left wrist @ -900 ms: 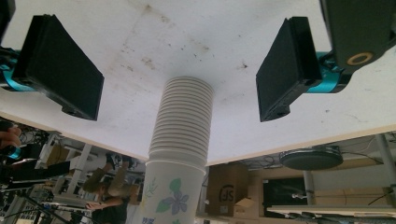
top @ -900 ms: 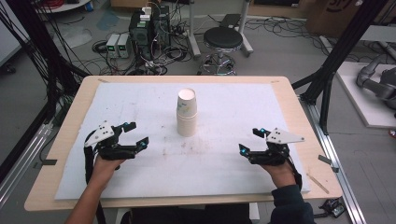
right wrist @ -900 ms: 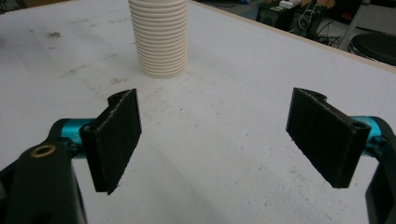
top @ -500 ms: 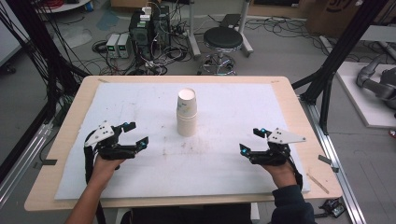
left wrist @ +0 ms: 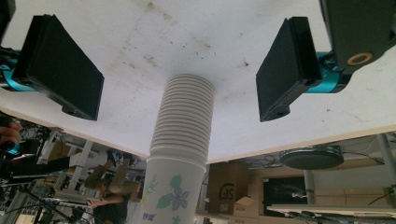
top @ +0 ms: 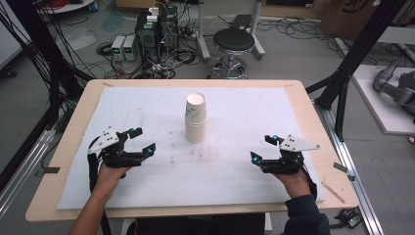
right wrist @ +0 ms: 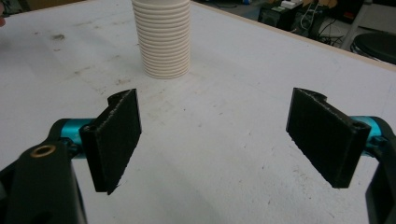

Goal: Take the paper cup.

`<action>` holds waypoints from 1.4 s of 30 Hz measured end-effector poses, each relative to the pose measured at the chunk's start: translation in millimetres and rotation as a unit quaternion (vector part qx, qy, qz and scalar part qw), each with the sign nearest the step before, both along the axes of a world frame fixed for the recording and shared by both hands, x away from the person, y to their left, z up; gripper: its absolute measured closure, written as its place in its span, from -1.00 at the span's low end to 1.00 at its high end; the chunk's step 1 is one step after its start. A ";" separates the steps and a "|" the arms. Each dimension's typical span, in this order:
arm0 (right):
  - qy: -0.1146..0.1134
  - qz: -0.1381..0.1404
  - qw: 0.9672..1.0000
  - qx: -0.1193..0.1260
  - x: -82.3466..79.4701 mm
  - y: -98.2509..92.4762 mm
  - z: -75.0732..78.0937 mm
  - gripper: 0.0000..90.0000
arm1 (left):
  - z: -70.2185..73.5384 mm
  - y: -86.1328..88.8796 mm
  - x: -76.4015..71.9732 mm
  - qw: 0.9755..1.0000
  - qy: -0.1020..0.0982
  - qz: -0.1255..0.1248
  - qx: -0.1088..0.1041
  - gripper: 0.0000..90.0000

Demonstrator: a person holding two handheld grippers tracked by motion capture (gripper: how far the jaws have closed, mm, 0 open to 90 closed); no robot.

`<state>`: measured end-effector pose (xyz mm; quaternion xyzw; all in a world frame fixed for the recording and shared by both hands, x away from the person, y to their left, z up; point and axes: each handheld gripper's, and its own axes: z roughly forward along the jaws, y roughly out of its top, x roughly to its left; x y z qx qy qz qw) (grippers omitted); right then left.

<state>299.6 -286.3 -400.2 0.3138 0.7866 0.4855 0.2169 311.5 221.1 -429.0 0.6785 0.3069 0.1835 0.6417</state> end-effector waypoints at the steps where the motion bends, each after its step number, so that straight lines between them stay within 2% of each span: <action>1: 0.004 0.002 1.000 -0.002 0.8 0.5 -0.8 -0.59 | -0.1 -0.5 0.2 1.000 -0.001 -0.002 0.004 -0.66; 8: 0.006 0.005 1.000 0.005 0.9 0.8 0.5 -0.59 | 3.6 -2.5 1.1 1.000 -0.002 -0.007 0.000 -0.66; 16: 0.007 0.009 1.000 0.008 2.7 2.9 1.0 -0.59 | 24.2 -11.6 10.6 1.000 -0.013 -0.023 -0.001 -0.67; 25: 0.002 0.010 1.000 0.009 2.7 2.9 3.2 -0.59 | 56.0 -31.9 33.3 0.999 -0.009 -0.047 0.010 -0.67; 29: 0.002 0.007 1.000 0.006 3.2 2.4 3.3 -0.59 | 73.0 -47.6 47.5 0.998 -0.007 -0.057 0.033 -0.66; 32: 0.003 0.007 1.000 0.005 3.4 2.5 2.7 -0.59 | 81.6 -57.0 57.7 0.997 -0.003 -0.060 0.039 -0.66; 42: 0.005 0.010 1.000 0.007 2.8 3.2 3.1 -0.59 | 98.2 -88.4 88.2 0.996 0.009 -0.068 0.058 -0.66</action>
